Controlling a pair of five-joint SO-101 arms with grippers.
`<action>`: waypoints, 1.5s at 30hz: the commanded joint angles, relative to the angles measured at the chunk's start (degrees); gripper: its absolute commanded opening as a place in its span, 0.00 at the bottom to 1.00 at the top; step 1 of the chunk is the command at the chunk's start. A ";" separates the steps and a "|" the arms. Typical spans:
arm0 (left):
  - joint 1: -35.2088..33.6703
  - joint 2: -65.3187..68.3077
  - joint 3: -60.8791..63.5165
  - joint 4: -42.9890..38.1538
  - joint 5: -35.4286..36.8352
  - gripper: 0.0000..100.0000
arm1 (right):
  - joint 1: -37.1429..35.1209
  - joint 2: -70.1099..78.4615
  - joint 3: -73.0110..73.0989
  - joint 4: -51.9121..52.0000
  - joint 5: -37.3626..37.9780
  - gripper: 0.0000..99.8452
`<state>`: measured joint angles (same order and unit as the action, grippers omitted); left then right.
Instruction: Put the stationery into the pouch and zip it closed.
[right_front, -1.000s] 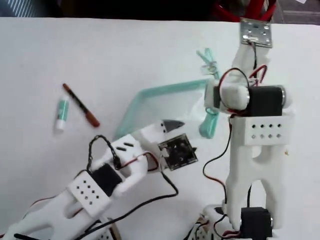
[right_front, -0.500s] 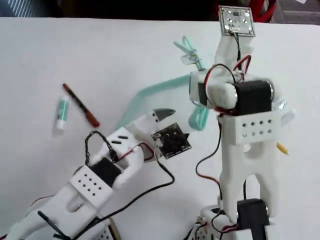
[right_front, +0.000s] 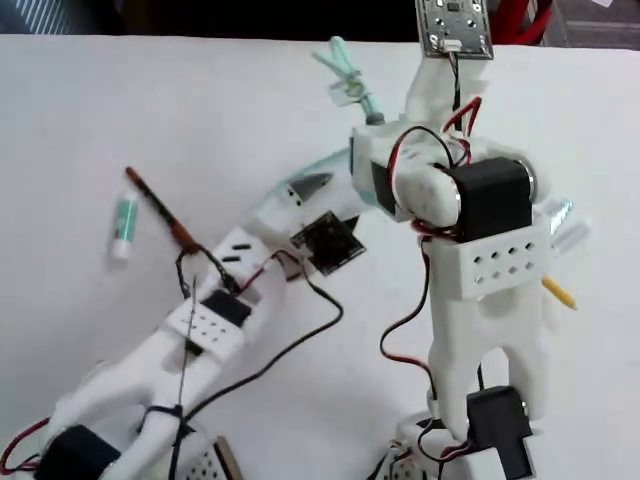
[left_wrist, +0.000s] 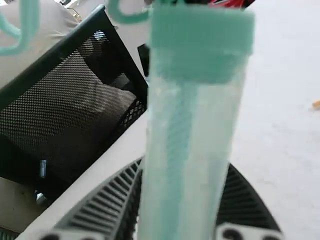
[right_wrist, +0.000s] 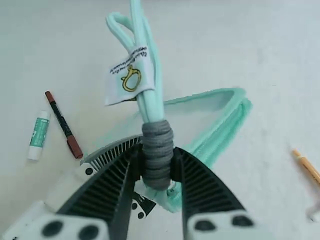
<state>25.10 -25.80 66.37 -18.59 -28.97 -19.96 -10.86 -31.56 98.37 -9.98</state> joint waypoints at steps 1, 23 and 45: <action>-2.24 0.48 -0.44 -5.27 0.09 0.20 | -0.66 -0.84 -0.70 0.40 -0.62 0.02; 1.54 -6.55 -9.76 6.95 3.96 0.05 | 5.85 -0.84 -12.31 0.13 -0.26 0.02; 4.88 -27.03 10.11 17.85 23.21 0.05 | 6.02 -0.22 -12.22 -4.88 -0.26 0.02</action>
<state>29.23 -51.91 74.90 3.12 -6.29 -14.68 -10.68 -42.11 96.88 -10.15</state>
